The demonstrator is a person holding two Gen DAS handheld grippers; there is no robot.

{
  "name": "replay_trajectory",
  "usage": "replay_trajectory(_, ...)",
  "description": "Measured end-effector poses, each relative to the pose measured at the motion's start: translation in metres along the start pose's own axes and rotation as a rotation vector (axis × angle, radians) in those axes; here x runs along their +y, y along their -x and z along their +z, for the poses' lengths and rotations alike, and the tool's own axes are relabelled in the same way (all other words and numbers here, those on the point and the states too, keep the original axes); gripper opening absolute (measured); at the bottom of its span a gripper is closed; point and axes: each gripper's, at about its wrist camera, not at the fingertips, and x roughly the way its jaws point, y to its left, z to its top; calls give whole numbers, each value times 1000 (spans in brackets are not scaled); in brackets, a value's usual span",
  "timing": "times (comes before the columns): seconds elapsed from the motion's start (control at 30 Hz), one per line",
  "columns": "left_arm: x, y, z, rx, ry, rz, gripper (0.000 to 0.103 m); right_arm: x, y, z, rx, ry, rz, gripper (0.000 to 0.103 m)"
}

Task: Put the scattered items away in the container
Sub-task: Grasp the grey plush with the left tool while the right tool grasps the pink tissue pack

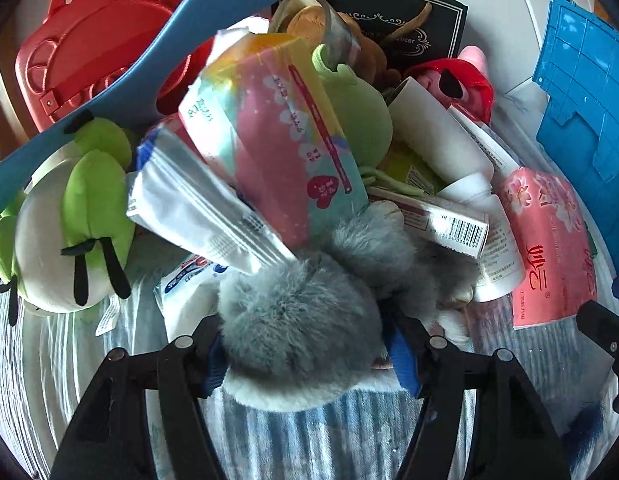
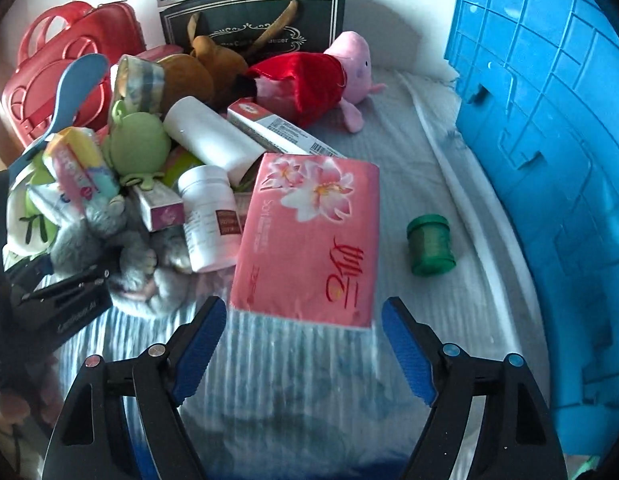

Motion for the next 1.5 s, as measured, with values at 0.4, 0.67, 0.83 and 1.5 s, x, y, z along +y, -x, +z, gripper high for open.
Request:
replay_trajectory(0.4,0,-12,-2,-3,15,-45,65,0,-26,5,-50,-67,19,94)
replay_trajectory(0.67,0,-13,-5,-9,14,-48,64,-8,-51,4,-15,-97,36,96)
replay_trajectory(0.83,-1,-7,-9,-9,0,-33,57,-11,-51,4,-27,-95,36,93)
replay_trajectory(1.5,-3,131,-25,-201,13,-2,40,3,81,-29,-229,-10,31,92)
